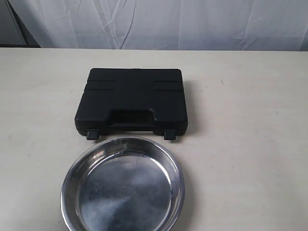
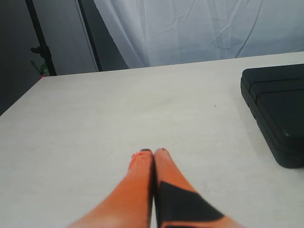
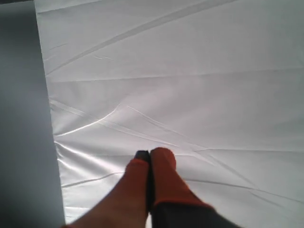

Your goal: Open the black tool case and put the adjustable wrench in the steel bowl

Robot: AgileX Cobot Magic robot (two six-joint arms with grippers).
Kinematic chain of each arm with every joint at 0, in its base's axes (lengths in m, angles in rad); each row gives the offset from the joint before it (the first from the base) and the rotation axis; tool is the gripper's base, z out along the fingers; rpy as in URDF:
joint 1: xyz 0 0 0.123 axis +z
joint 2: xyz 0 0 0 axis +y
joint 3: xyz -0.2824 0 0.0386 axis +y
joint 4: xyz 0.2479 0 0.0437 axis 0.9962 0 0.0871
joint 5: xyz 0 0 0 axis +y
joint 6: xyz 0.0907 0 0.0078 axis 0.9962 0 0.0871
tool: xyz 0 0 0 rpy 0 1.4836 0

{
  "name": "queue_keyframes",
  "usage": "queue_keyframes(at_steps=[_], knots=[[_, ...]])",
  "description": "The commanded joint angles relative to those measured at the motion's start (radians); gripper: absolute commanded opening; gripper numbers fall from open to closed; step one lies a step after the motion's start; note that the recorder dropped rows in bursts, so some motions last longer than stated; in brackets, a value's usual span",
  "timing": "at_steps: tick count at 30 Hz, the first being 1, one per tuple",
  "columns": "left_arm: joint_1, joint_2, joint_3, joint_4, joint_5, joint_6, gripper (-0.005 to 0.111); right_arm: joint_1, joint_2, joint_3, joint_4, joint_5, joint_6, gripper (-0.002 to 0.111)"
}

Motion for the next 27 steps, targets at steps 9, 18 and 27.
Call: queue_keyframes(at_steps=[9,18,27], knots=[[-0.008,-0.004,-0.002,0.0,-0.01,-0.006,0.0,-0.003,0.232,-0.307,-0.297,-0.169,-0.407,0.0],[-0.062,-0.004,-0.002,0.0,-0.01,-0.006,0.0,0.0,1.004,-1.024,-0.869,0.666,-0.773,0.0],[-0.069,-0.004,-0.002,0.0,-0.01,-0.006,0.0,0.265,1.788,-1.719,-0.541,1.374,-1.296,0.0]])
